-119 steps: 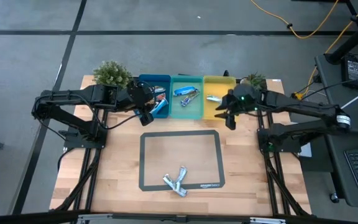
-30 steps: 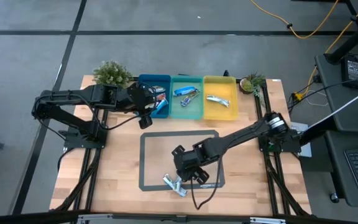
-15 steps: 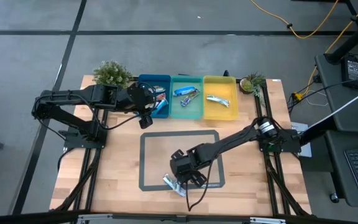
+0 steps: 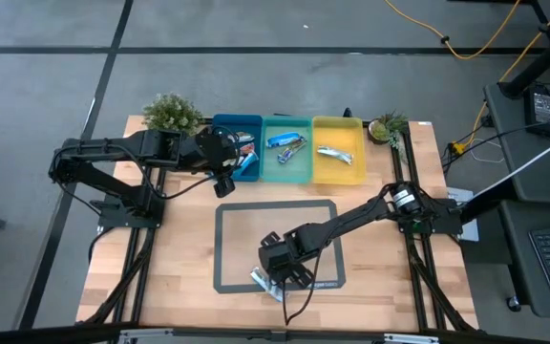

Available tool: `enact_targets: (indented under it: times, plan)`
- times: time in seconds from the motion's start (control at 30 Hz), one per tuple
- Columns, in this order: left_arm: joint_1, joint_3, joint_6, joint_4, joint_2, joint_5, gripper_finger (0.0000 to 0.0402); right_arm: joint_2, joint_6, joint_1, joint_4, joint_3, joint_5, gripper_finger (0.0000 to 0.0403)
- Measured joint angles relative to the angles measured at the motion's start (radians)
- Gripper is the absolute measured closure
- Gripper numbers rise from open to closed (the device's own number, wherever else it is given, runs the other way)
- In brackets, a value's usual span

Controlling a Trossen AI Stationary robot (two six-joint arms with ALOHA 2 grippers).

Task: Pick and place Granola Bars by type
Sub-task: Put the right yellow granola bar into the yellow bin

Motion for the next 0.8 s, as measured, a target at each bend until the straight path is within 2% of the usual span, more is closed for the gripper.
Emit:
enact_targets:
  times: [0.3, 0.8]
  plan:
    - [0.0, 0.0, -0.011, 0.0, 0.0, 0.0, 0.0263, 0.008, 0.004, 0.0, 0.068, 0.0, 0.0, 0.0159]
    - [0.0, 0.0, -0.023, 0.0, 0.0, 0.006, 0.0263, 0.058, 0.033, 0.0, 0.045, 0.0, -0.01, 0.0169]
